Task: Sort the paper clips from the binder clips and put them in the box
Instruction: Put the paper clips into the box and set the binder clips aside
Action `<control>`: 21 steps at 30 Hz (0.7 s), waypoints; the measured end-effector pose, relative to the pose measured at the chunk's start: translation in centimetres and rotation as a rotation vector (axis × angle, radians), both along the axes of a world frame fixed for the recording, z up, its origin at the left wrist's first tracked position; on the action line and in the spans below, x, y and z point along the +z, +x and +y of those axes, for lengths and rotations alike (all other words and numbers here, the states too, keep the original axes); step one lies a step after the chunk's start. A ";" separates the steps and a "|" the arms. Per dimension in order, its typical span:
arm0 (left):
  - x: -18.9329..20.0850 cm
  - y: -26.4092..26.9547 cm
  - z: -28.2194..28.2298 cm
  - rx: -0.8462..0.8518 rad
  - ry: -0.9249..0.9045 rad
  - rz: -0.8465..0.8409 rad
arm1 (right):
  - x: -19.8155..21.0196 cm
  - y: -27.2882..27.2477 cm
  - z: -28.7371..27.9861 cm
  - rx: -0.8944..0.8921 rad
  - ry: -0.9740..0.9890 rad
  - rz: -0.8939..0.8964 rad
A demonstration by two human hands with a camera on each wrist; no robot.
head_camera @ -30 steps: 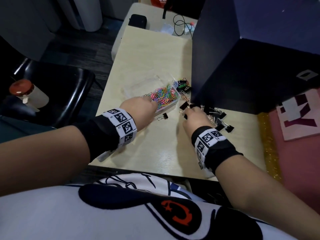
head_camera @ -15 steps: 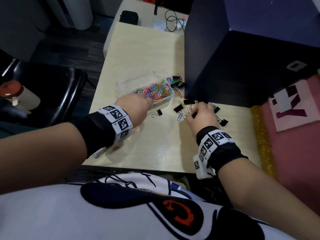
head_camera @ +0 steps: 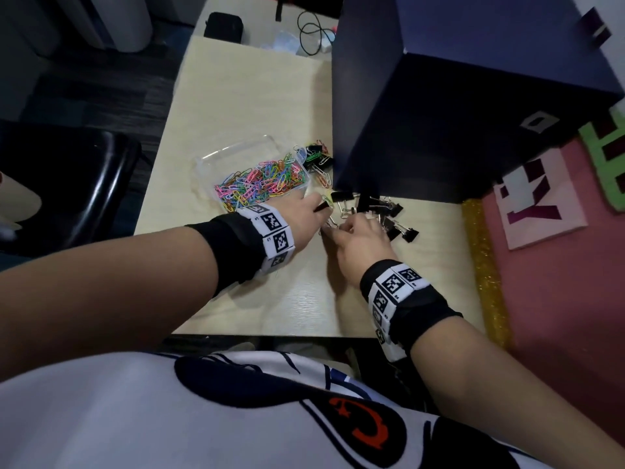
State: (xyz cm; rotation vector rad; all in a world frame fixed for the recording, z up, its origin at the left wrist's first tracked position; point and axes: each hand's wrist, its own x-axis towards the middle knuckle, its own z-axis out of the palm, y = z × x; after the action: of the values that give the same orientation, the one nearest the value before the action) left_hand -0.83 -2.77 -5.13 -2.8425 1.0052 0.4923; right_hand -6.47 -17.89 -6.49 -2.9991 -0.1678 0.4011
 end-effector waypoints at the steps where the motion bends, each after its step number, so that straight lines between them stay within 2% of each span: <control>1: -0.1 0.3 0.1 0.011 0.024 0.026 | 0.0 0.0 -0.2 0.001 0.002 0.002; 9: -0.8 -0.6 1.6 0.048 -0.030 -0.042 | 1.0 1.6 -1.4 -0.116 0.049 0.011; 14: -1.2 -1.4 2.9 -0.032 -0.065 -0.142 | 1.1 4.2 0.7 -0.064 0.169 0.094; 17: -1.5 -1.9 3.4 -0.063 -0.073 -0.135 | 1.3 5.0 1.9 -0.024 0.119 0.232; 21: -1.2 -2.2 3.8 -0.066 -0.045 -0.051 | 1.9 5.0 2.8 -0.024 0.001 0.196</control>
State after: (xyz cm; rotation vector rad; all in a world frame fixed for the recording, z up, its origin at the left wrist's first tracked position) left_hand -2.98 1.06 -6.29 -2.8337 1.1108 0.3938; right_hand -1.51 -15.13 -4.54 -2.9346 -0.1135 0.6878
